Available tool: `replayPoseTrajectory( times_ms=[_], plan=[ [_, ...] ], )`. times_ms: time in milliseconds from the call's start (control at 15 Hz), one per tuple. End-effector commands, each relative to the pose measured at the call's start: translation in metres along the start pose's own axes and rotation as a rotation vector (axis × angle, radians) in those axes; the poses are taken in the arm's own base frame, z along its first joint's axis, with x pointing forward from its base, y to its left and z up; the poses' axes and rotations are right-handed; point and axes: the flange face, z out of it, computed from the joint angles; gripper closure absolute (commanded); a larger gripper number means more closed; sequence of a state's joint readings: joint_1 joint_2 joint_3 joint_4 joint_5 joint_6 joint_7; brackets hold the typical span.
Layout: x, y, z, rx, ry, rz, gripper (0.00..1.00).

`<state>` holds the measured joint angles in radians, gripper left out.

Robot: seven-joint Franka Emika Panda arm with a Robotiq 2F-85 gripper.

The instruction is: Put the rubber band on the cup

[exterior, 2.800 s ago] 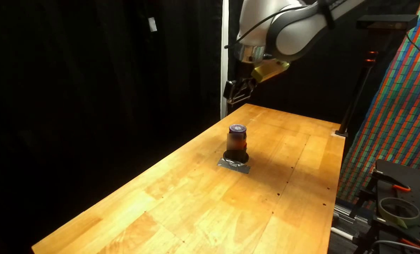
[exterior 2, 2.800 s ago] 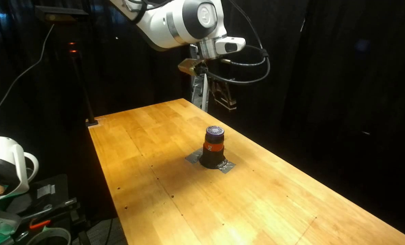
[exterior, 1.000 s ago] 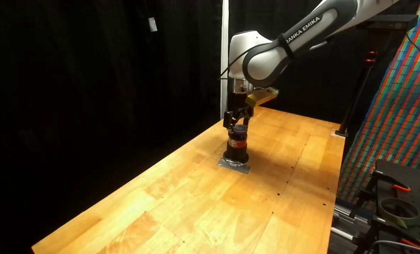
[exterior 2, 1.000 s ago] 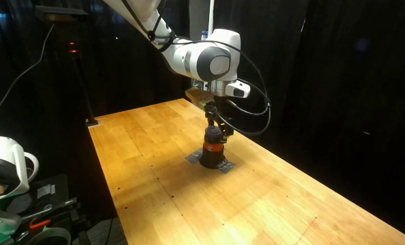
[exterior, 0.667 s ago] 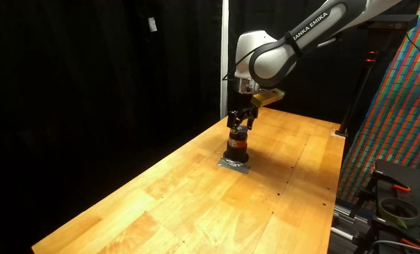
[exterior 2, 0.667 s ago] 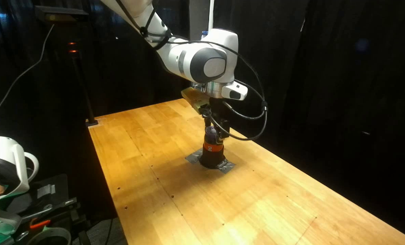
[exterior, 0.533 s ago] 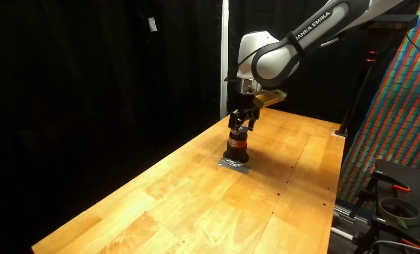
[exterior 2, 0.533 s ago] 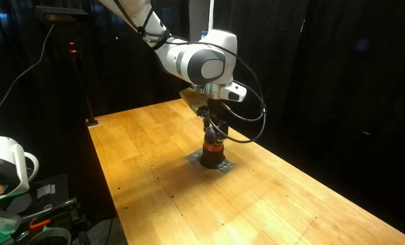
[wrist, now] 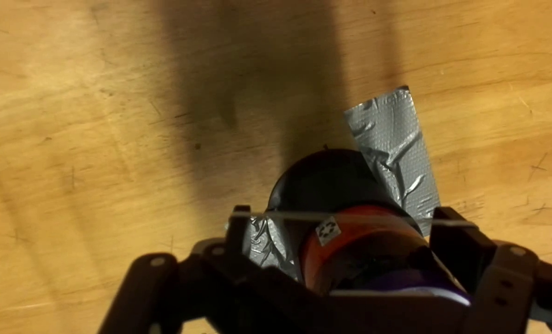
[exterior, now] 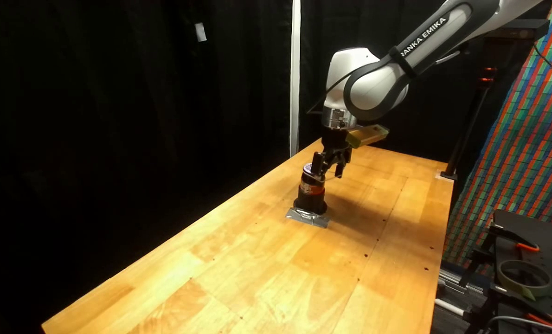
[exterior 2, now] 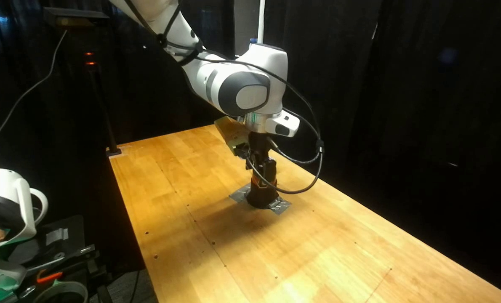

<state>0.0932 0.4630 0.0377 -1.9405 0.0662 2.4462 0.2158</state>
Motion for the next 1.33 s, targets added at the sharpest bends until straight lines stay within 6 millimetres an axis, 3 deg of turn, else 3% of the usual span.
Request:
replayPoseTrajectory(
  times_ms=[0, 133, 333, 667, 867, 1000, 1267],
  plan=[
    [-0.019, 0.013, -0.008, 0.032, 0.059, 0.013, 0.25],
    [-0.022, 0.012, -0.009, 0.055, 0.12, 0.027, 0.32],
    [-0.033, 0.01, -0.009, 0.072, 0.159, 0.023, 0.58],
    [-0.044, 0.018, -0.005, 0.091, 0.243, 0.045, 0.92],
    [-0.049, 0.025, -0.004, 0.114, 0.351, 0.077, 0.98],
    [-0.055, 0.028, -0.003, 0.141, 0.434, 0.103, 0.91],
    [-0.07, 0.024, 0.001, 0.209, 0.598, 0.124, 0.91]
  ],
)
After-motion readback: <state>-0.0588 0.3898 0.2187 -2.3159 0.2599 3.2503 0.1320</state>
